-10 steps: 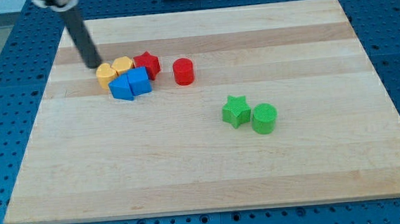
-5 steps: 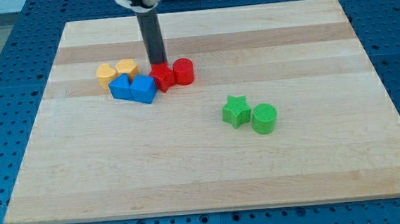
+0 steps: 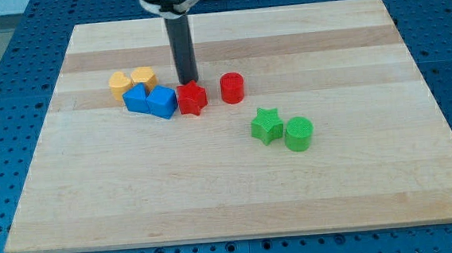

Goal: Push the red blocks into the green star

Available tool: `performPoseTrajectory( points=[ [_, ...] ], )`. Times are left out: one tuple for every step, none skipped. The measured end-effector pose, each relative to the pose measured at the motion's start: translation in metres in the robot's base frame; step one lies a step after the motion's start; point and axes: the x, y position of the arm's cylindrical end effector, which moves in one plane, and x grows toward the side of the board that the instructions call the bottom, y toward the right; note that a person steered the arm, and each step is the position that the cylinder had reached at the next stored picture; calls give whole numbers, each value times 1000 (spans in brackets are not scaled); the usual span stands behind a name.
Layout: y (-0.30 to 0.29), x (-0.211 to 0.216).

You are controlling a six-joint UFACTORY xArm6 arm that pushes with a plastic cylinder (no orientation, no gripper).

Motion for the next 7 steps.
performPoseTrajectory(
  points=[
    [-16, 22],
    [-12, 46],
    [12, 60],
    [32, 70],
    [51, 80],
    [64, 88],
    [61, 89]
  ],
)
